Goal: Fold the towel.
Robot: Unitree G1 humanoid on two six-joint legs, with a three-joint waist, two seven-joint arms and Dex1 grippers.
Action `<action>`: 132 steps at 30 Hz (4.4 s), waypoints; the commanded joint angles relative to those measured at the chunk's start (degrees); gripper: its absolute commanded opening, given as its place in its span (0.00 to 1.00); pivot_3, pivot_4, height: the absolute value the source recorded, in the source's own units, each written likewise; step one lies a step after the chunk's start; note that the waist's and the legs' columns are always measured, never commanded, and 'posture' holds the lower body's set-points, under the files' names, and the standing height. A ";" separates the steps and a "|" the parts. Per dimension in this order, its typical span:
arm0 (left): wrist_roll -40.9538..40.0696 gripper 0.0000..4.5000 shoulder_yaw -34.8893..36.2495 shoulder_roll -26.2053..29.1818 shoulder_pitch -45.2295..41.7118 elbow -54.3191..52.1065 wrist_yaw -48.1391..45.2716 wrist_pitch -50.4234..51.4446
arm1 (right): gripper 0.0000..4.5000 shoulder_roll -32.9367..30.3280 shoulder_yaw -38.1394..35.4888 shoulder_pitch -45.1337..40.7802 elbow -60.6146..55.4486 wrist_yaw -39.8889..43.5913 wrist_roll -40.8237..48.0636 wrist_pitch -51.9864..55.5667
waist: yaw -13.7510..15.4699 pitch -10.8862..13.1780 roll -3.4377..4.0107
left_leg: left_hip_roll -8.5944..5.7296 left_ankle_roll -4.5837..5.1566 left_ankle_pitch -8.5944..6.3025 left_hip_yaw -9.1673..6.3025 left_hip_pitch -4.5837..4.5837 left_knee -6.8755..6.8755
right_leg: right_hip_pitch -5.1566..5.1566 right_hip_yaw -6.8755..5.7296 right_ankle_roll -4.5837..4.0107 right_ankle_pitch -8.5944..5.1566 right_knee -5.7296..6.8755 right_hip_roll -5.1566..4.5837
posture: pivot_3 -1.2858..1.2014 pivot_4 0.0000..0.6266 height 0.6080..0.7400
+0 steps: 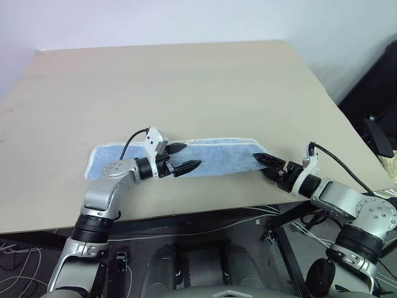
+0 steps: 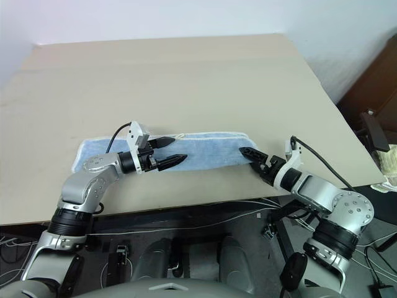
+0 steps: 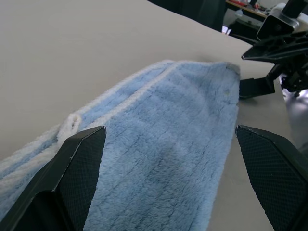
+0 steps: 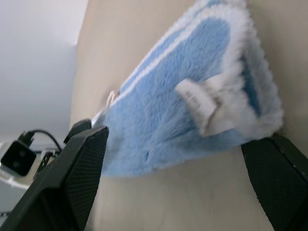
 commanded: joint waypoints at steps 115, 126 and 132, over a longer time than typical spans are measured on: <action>-4.54 0.01 -3.78 -2.41 -6.90 -3.58 -3.42 5.43 | 0.00 2.42 41.39 -6.48 -2.97 29.63 -46.38 -49.46 | 1.26 0.00 -0.01 | -0.22 0.32 0.03 0.32 -0.02 -0.41 | 0.01 -0.11 0.09 0.30 -0.48 0.08 | 0.52 0.24 1.00; 4.30 0.01 -6.62 -2.45 -2.84 6.73 -1.90 -2.60 | 0.00 9.24 47.50 -7.43 10.94 31.80 -55.71 -59.20 | 1.31 -0.01 0.00 | -0.18 0.26 0.06 0.31 0.02 -0.35 | -0.04 -0.10 0.02 0.25 -0.24 0.09 | 0.52 0.24 1.00; 6.43 0.01 -5.96 -2.51 -0.65 11.90 -3.53 -9.95 | 0.00 10.07 49.70 -6.05 19.37 31.96 -62.41 -67.41 | 1.19 -0.14 0.01 | -0.08 0.13 -0.03 0.25 0.10 -0.07 | 0.02 -0.09 -0.12 0.18 0.02 0.04 | 0.52 0.24 1.00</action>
